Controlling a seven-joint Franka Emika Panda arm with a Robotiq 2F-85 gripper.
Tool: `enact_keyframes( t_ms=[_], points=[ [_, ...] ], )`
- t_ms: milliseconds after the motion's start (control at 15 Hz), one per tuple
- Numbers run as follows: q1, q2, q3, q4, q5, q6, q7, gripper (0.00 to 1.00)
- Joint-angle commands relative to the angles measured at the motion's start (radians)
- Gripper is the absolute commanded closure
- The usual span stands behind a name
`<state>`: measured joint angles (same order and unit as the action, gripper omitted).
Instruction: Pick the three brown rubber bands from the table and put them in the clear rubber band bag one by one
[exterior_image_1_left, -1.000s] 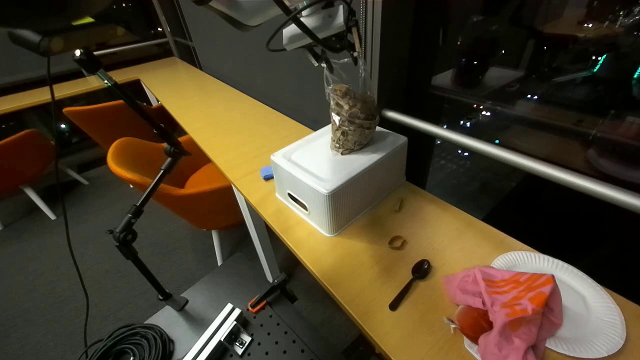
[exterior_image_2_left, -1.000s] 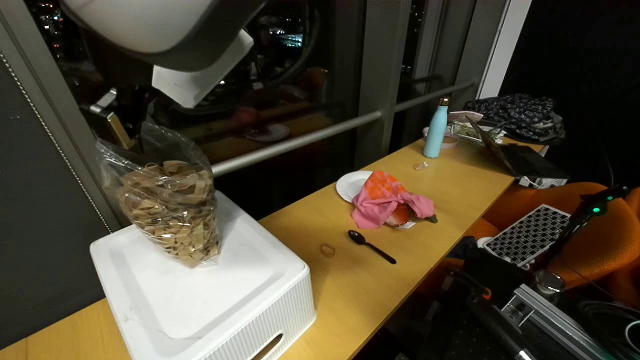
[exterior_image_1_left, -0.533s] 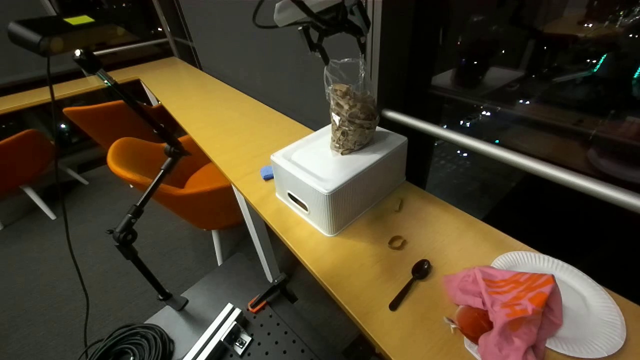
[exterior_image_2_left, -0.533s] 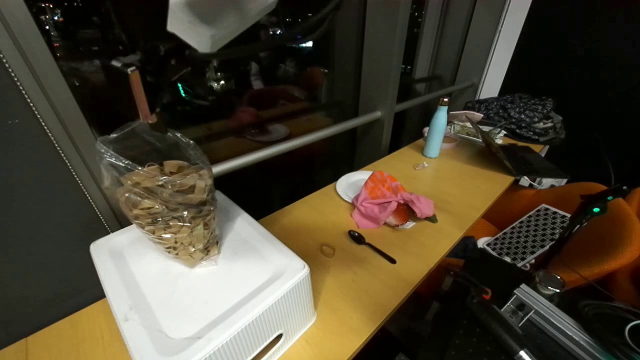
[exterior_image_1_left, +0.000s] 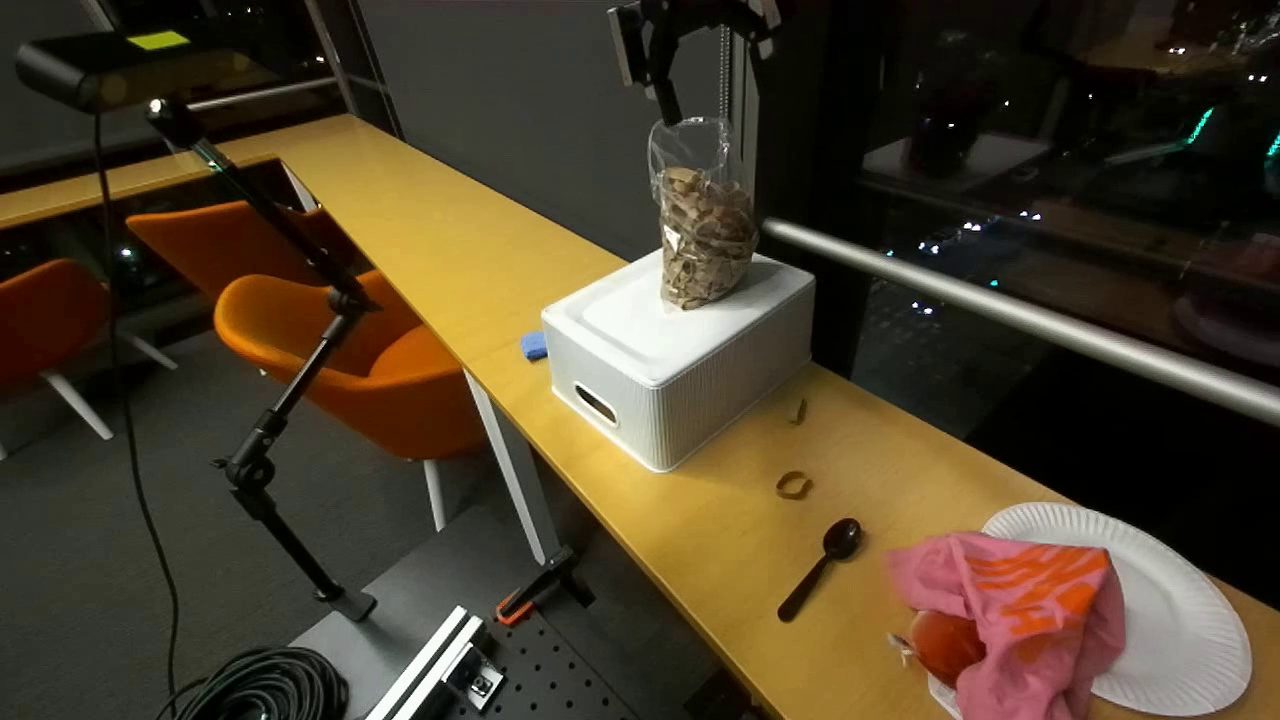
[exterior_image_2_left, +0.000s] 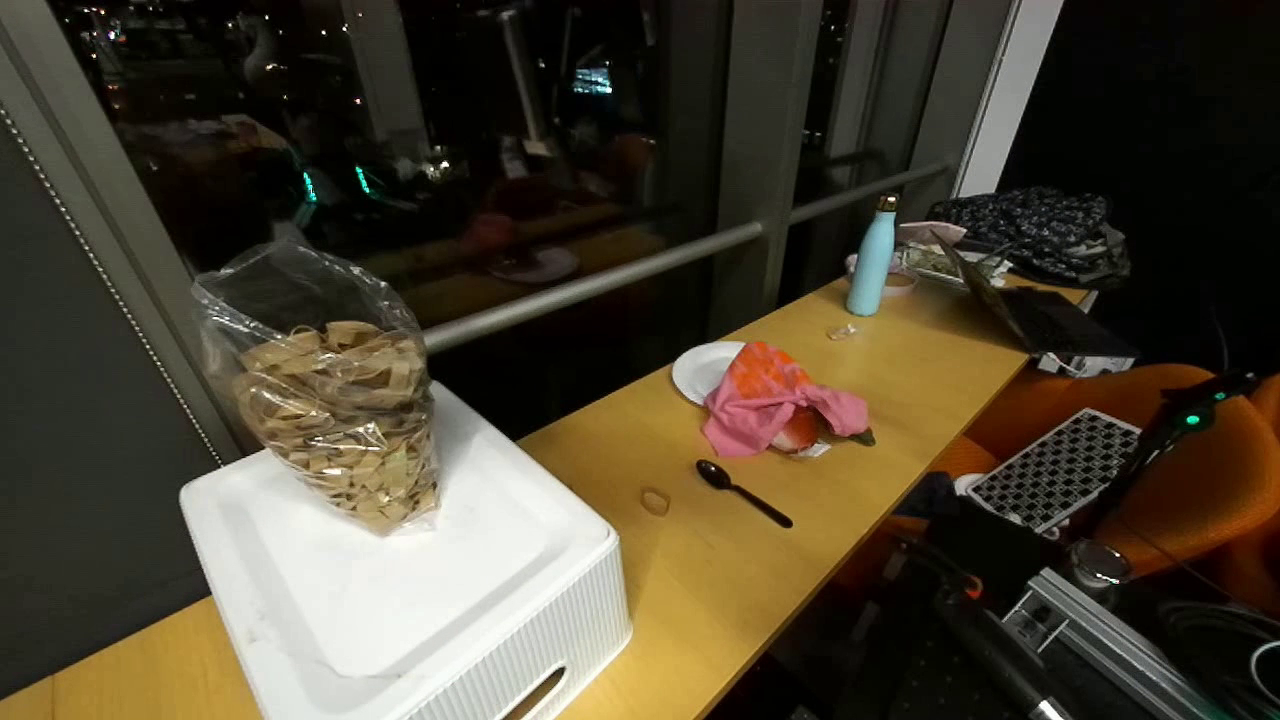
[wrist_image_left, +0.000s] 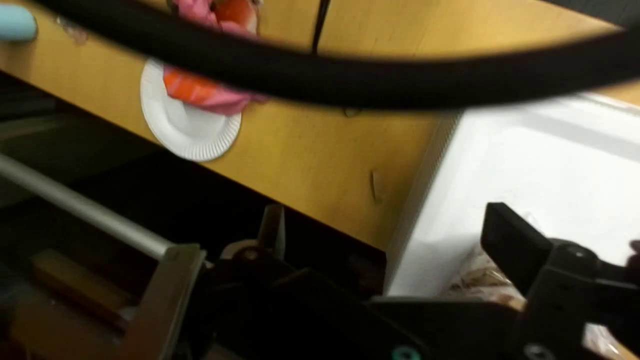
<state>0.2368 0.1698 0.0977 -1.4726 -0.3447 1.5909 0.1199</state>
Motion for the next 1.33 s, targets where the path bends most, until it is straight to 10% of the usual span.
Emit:
enact_keyframes(
  t_ms=[0, 600, 1267],
  points=[
    [-0.060, -0.030, -0.012, -0.055, 0.047, -0.085, -0.004, 0.00],
    [-0.179, 0.051, -0.057, -0.214, 0.154, 0.017, -0.028, 0.00],
    [-0.182, 0.228, -0.033, -0.272, 0.201, 0.438, -0.125, 0.00]
  ],
)
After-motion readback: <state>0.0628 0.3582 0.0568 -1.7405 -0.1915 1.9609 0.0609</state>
